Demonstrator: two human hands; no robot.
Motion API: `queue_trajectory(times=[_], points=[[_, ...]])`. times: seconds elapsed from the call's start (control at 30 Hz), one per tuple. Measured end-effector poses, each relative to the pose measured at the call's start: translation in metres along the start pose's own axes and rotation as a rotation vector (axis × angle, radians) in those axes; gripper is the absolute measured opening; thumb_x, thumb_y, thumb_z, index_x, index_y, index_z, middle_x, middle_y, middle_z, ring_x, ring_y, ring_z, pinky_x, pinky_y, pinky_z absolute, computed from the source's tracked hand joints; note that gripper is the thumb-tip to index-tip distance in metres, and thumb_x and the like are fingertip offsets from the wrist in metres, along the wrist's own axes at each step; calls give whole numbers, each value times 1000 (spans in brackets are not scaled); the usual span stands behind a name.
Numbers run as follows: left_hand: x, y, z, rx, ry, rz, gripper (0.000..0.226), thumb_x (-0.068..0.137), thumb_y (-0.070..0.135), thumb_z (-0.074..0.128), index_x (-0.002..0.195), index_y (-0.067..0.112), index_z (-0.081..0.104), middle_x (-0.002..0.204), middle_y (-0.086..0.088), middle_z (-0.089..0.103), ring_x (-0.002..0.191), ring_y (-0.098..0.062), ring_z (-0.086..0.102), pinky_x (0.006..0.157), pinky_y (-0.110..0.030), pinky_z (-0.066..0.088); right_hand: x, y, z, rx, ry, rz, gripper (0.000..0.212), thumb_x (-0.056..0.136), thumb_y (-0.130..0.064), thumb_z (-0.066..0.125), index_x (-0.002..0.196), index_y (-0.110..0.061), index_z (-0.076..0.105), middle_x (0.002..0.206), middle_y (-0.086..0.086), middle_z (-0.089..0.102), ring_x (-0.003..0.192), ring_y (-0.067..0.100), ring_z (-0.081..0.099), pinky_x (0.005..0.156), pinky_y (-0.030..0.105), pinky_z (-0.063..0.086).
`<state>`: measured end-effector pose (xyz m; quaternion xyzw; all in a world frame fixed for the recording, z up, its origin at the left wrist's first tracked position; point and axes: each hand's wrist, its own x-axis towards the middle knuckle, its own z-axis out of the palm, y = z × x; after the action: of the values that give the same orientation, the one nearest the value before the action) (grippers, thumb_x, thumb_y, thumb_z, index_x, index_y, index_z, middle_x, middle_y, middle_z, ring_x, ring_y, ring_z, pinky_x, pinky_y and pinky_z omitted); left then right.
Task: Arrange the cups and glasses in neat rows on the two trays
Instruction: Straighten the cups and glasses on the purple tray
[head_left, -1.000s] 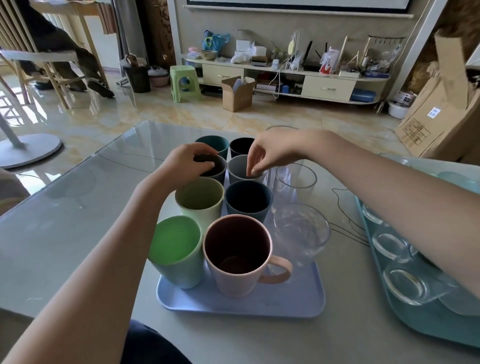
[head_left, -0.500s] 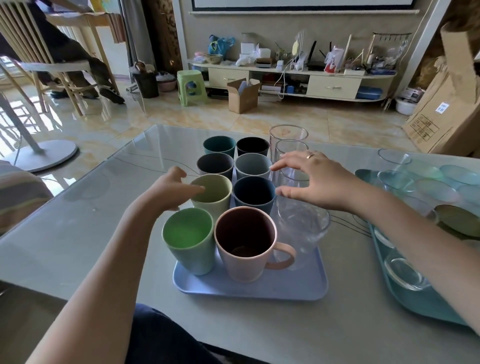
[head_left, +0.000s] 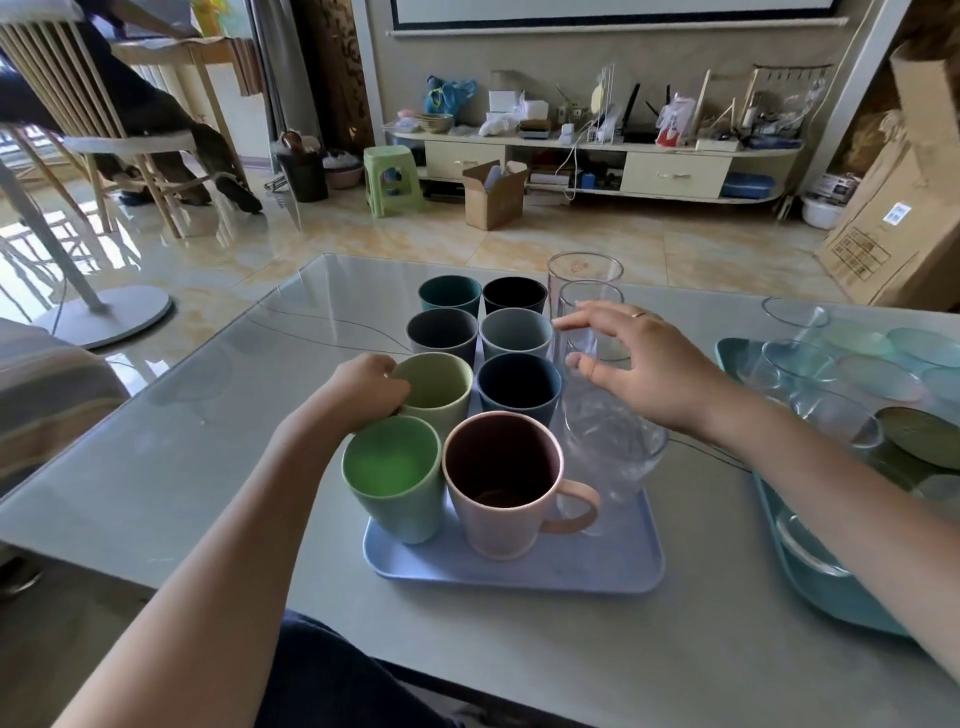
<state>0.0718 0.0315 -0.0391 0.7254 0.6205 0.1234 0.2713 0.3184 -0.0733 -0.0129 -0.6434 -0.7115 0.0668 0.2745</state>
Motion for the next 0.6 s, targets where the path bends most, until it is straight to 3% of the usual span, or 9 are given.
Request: queue_trajectory(times=[0.1, 0.17, 0.27, 0.4, 0.47, 0.6], points=[[-6, -4, -3, -90, -68, -45, 39, 95, 40, 45, 116, 9, 58, 92, -9, 63, 77, -23, 61, 59, -29, 51, -27, -22, 3, 18, 218, -112, 23, 86, -38, 57, 105, -29, 66, 116, -10, 64, 114, 13, 52, 98, 38, 37], [-13, -9, -12, -186, -144, -77, 46, 93, 51, 43, 113, 13, 56, 84, -7, 59, 67, -19, 56, 53, -26, 48, -50, -38, 10, -35, 153, -240, 27, 83, -48, 52, 96, -31, 67, 103, -16, 66, 107, 7, 51, 97, 36, 29], [-24, -22, -30, -276, -264, -78, 50, 83, 58, 51, 111, 16, 57, 81, -6, 56, 64, -15, 49, 50, -23, 45, -73, -42, 31, -306, -21, -438, 30, 81, -53, 48, 91, -33, 68, 94, -18, 68, 102, 7, 57, 102, 40, 22], [-35, -32, -35, -152, -408, -39, 48, 67, 56, 73, 105, 28, 62, 84, -4, 57, 64, -13, 45, 50, -19, 42, -78, -34, 44, -440, -40, -430, 24, 81, -41, 43, 81, -30, 64, 76, -15, 67, 86, 12, 64, 100, 51, 24], [-33, -31, -28, -100, -410, -38, 37, 76, 44, 71, 106, 25, 60, 91, -7, 61, 64, -13, 47, 50, -20, 44, -77, -33, 45, -466, -3, -437, 20, 81, -36, 44, 78, -28, 62, 71, -13, 65, 82, 14, 64, 100, 53, 25], [-28, -25, -19, -48, -346, -26, 21, 88, 28, 61, 107, 19, 60, 82, -10, 56, 57, -13, 47, 46, -20, 46, -78, -36, 47, -529, 50, -482, 11, 80, -29, 51, 76, -27, 61, 65, -11, 63, 78, 17, 63, 98, 56, 27]])
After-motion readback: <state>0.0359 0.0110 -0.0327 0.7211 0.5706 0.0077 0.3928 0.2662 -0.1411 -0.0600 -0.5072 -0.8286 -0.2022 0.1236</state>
